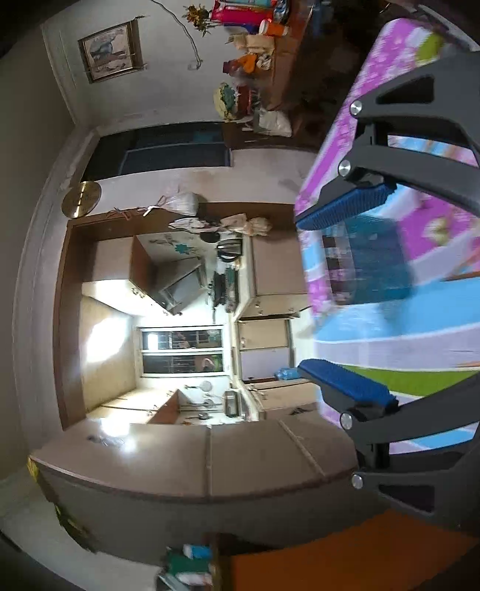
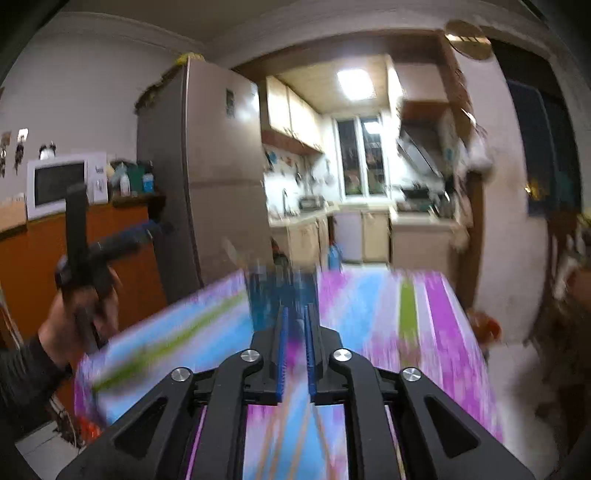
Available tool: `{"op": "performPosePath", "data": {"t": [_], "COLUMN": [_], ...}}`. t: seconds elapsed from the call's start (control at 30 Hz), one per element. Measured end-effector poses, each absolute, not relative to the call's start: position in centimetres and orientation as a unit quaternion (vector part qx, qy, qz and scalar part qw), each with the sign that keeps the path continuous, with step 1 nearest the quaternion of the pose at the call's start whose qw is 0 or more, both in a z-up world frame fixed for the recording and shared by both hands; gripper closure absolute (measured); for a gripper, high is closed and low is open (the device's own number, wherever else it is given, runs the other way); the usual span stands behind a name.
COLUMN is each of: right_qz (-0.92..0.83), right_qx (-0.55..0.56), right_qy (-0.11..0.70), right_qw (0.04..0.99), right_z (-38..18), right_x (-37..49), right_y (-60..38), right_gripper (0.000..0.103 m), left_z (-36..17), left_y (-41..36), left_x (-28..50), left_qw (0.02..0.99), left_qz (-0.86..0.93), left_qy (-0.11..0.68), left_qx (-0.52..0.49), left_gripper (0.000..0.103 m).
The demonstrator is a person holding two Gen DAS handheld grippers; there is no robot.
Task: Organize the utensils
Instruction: 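Open both tools to drop the chopsticks into the blue holder, then move both open tools back over the remaining chopsticks on the table, then close the right tool on a chopstick while the left tool grasps another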
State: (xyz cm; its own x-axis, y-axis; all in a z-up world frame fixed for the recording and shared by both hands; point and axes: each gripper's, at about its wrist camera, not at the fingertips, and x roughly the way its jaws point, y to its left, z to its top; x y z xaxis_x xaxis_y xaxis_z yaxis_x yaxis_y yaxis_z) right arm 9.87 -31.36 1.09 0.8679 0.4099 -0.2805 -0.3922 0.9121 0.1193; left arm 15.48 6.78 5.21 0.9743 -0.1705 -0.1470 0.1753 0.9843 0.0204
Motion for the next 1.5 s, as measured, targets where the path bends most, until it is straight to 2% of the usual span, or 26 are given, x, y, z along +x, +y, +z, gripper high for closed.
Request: {"op": "performPosePath", "data": {"t": [0.07,0.2,0.43,0.93,1.1,1.3,1.5], "right_qz": [0.192,0.175,0.187,0.157,0.146,0.144,0.145], "right_qx": [0.052,0.061,0.014,0.016,0.031,0.033,0.033], "right_qy": [0.177,0.205,0.220,0.219,0.210,0.209,0.209], "right_qw": [0.964,0.961,0.957,0.963,0.966,0.967,0.966], "right_z": [-3.3,-8.5,-12.0,-14.4,-14.5,-14.6,-14.6], "right_x": [5.8,1.7,0.3,1.5,1.6,1.4,1.4], "right_y": [-32.3,-32.0,-29.2,-29.5,-30.3,-30.6,-30.5], "right_gripper": [0.086,0.085,0.085,0.085,0.095,0.095,0.095], "left_z": [3.1,-1.7,-6.0,-11.0,-12.3,-13.5,-13.5], "left_y": [7.3,8.0,8.5,7.3,6.3,4.9,2.2], "left_x": [13.9,11.2,9.0,5.3,4.8,4.7,4.0], "left_qw": [0.992,0.987,0.980,0.975,0.973,0.968,0.970], "left_qz": [-0.087,-0.075,-0.067,-0.073,-0.078,-0.095,-0.106], "left_qy": [0.092,0.145,0.190,0.209,0.215,0.227,0.208], "left_qx": [0.010,0.005,-0.001,0.008,0.030,0.039,0.070], "left_gripper": [0.033,0.033,0.033,0.033,0.033,0.034,0.046]}}
